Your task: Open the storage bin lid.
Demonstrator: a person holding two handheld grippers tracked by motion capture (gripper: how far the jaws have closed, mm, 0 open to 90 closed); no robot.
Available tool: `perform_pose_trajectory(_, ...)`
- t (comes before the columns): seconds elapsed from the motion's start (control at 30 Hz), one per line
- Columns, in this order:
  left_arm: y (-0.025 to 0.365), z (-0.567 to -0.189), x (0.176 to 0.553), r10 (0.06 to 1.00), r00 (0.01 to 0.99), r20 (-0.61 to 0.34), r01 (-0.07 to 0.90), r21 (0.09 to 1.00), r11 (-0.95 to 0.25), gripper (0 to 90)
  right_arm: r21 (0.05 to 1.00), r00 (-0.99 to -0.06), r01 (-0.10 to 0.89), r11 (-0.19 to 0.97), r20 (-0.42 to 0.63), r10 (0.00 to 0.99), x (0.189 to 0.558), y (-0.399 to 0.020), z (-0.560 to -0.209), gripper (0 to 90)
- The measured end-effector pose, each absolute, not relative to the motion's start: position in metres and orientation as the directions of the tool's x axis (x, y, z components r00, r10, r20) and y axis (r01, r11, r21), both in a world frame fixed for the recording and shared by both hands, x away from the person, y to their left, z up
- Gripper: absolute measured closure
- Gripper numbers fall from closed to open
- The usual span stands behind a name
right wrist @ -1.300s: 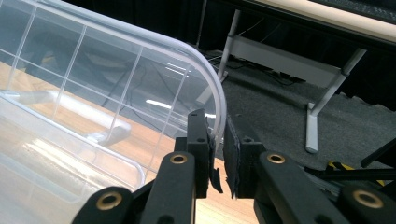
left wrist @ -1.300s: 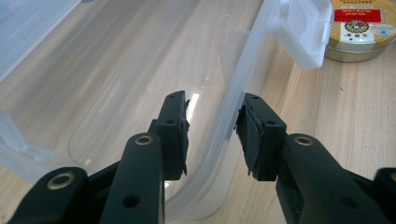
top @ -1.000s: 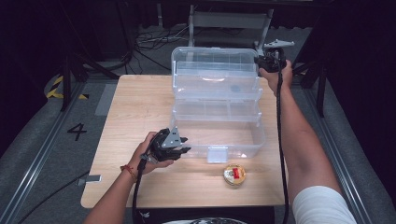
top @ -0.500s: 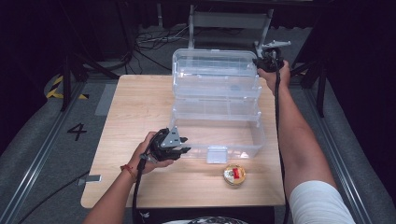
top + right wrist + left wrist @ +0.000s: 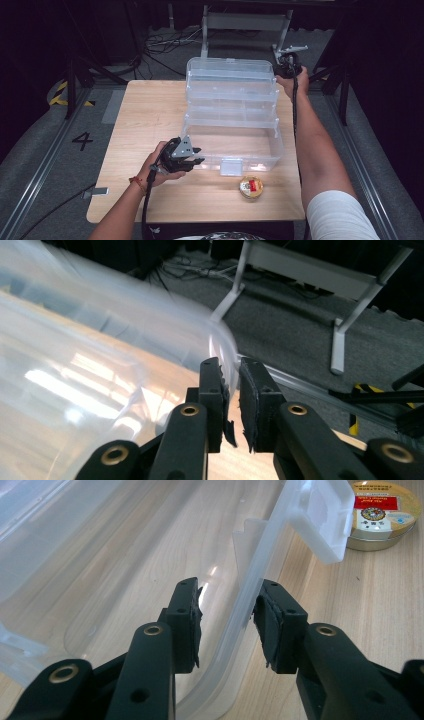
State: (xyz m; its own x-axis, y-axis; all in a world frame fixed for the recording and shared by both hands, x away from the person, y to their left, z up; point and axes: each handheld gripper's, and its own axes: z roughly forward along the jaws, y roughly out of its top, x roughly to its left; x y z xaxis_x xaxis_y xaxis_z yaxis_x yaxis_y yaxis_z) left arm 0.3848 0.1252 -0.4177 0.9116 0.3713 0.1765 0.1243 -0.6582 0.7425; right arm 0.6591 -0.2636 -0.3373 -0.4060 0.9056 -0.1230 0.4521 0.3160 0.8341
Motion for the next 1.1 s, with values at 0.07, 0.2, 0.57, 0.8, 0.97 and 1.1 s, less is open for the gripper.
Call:
perform_pose_trajectory(0.07, 0.124, -0.418, 0.385, 0.376, 0.908, 0.185, 0.122, 0.742, -0.659, 64.2, 0.833, -0.401, 0.453, 0.318, -0.129, 0.907, 0.659, -0.265, -0.336, 80.3)
perform_pose_trajectory(0.2, 0.124, -0.418, 0.386, 0.369, 0.912, 0.18, 0.122, 0.739, -0.663, 64.6, 0.826, -0.416, 0.448, 0.342, -0.147, 0.898, 0.656, -0.264, -0.332, 82.4)
perform_pose_trajectory(0.57, 0.124, -0.418, 0.385, 0.377, 0.909, 0.177, 0.129, 0.741, -0.659, 64.3, 0.819, -0.419, 0.45, 0.356, -0.159, 0.894, 0.652, -0.265, -0.333, 81.3)
perform_pose_trajectory(0.8, 0.123, -0.418, 0.385, 0.375, 0.91, 0.174, 0.13, 0.742, -0.658, 64.7, 0.822, -0.426, 0.443, 0.358, -0.158, 0.891, 0.648, -0.267, -0.332, 81.3)
perform_pose_trajectory(0.97, 0.123, -0.418, 0.385, 0.377, 0.91, 0.174, 0.131, 0.742, -0.658, 64.8, 0.822, -0.436, 0.438, 0.362, -0.158, 0.886, 0.644, -0.268, -0.333, 81.3)
perform_pose_trajectory(1.1, 0.123, -0.418, 0.385, 0.378, 0.91, 0.173, 0.132, 0.743, -0.656, 64.7, 0.828, -0.439, 0.43, 0.36, -0.156, 0.885, 0.64, -0.269, -0.331, 81.1)
